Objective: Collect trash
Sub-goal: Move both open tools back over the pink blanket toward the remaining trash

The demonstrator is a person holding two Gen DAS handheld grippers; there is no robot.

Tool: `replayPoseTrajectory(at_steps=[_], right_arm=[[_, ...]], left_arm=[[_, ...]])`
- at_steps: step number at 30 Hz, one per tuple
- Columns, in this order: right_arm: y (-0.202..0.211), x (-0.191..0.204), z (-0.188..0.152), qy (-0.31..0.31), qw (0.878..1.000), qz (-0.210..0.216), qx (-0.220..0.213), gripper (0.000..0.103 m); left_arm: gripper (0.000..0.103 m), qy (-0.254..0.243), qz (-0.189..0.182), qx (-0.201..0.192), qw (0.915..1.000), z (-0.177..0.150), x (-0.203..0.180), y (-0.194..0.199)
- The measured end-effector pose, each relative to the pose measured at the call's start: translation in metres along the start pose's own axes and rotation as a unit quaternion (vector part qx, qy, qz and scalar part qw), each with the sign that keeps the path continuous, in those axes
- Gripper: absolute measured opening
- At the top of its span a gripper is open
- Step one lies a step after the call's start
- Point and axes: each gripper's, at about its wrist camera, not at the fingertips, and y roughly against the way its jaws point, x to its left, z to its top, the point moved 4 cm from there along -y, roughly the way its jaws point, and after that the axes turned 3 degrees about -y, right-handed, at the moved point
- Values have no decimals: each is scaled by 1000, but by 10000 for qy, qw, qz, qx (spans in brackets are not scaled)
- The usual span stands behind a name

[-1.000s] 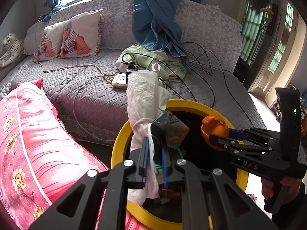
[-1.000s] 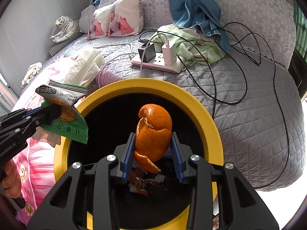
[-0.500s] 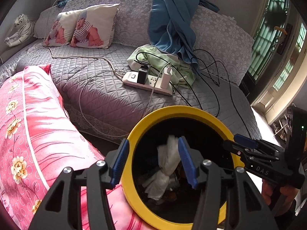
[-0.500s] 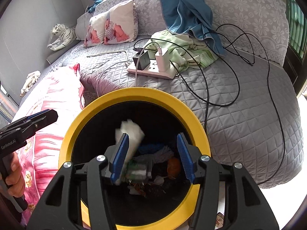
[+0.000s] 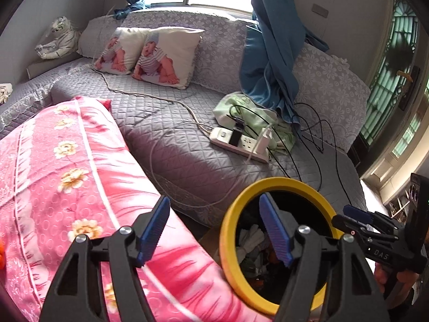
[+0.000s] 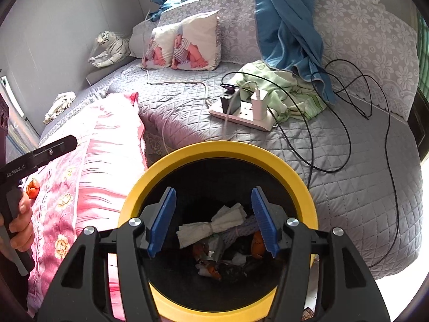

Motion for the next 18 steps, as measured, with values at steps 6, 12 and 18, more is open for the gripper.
replayPoseTrajectory(at_steps=[6,12,18], right_arm=[[3,68,9,581,9971,480,-69,69],[-4,158,11,1180,9864,1147,-28,75],[-21,259,-2,1810,9660,1828,273,77]], left_arm=[[81,416,590,-362,9967,2,69,49],[88,813,1237,-665,9867,-12,141,104],[92,1223,1938,-786,9702,-42,220,160]])
